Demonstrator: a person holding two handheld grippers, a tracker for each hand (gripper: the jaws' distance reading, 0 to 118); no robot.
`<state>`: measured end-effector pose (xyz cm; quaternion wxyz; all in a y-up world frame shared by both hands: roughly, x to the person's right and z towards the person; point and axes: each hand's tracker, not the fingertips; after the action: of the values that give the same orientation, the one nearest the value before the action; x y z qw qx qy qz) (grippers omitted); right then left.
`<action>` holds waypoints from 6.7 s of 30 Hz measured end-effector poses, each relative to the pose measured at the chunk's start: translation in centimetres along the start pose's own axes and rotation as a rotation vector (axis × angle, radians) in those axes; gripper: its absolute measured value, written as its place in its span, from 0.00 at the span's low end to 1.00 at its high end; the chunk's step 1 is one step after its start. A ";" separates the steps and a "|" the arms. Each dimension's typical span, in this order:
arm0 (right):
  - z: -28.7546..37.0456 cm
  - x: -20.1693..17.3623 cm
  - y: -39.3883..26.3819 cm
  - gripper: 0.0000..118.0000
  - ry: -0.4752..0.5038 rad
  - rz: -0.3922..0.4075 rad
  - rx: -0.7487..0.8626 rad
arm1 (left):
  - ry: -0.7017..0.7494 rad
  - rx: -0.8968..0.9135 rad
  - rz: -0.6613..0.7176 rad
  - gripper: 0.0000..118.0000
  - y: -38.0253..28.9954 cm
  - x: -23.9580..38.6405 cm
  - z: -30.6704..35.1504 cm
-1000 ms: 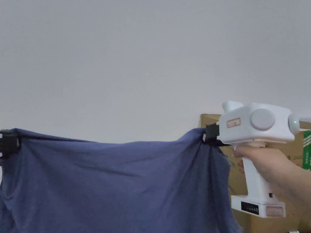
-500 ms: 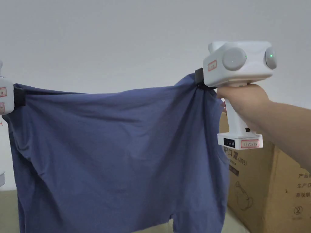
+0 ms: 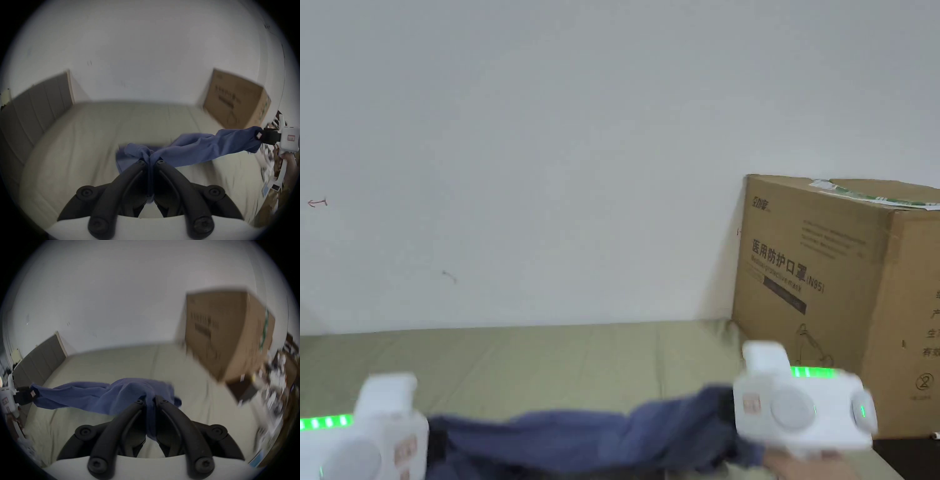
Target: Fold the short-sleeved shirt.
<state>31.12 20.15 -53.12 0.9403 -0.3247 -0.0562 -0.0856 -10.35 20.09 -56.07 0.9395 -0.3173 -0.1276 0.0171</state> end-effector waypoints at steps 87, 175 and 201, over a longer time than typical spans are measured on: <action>14.8 -0.2 -15.1 0.00 0.192 0.049 0.168 | 0.047 -0.349 -0.131 0.02 -3.0 -9.5 -15.4; -1.9 -0.7 10.8 0.00 -0.067 0.087 0.166 | 0.054 0.116 -0.026 0.02 11.6 -6.4 -3.4; 17.3 10.3 -26.4 0.00 0.080 0.135 -0.431 | -0.049 -0.310 -0.089 0.02 -22.6 -9.9 14.5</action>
<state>35.16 9.09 -22.05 0.8543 -0.5173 0.0223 -0.0453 -24.65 9.48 -33.68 0.8757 -0.4520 -0.1656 -0.0367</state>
